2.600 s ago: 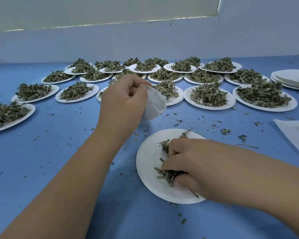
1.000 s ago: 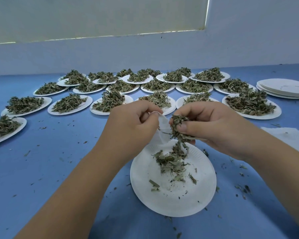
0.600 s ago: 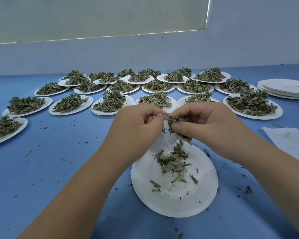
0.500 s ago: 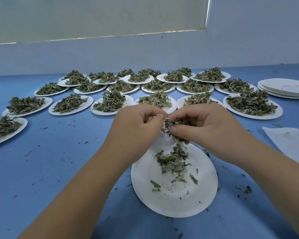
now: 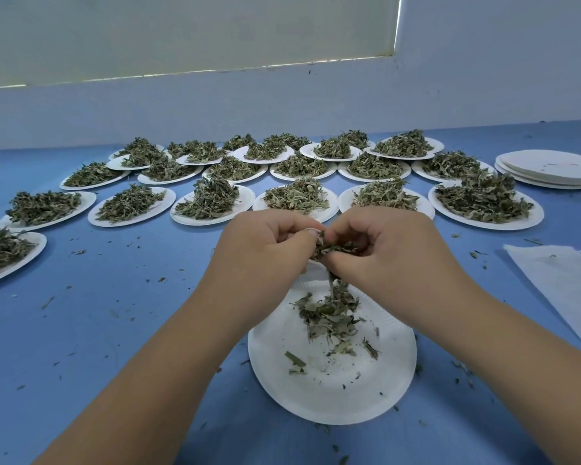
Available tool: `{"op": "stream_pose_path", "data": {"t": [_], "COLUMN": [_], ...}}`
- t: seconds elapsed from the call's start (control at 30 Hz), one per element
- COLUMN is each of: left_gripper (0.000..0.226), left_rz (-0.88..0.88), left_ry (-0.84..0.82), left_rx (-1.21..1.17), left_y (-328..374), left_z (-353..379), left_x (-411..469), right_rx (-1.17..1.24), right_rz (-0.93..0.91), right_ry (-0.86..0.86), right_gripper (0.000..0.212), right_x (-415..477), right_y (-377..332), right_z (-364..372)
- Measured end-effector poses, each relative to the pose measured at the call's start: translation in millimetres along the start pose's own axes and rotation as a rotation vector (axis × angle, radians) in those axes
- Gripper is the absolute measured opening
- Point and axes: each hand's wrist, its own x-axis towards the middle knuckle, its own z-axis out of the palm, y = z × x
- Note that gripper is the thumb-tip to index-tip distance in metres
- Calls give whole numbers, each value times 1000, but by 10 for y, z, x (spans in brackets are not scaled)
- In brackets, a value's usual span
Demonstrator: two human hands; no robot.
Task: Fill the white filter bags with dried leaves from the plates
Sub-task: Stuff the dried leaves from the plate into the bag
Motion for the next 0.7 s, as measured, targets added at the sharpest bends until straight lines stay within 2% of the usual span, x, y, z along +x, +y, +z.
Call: {"op": "stream_pose_path", "data": {"t": [0.1,0.37,0.53,0.7], "left_gripper": [25,20,20,20], "left_rz": [-7,-56,-70,-67], "left_ry": [5,5,16,19], "left_rx": [-8,-43,-60,-66], "left_y": [0,1,17,11], "left_z": [13,32,34,38], "left_x": [-2,-4,-7,-7], "right_rx": [-94,-11,-23,-108], "right_rz": [-31,57,27,-70], "right_ry": [7,25,83,119], "right_gripper": [15,47,26,16], "right_x": [-13,-26,-45,-60], "right_y": [-26,-26,-32,-45], "right_z": [8,14,18,39]}}
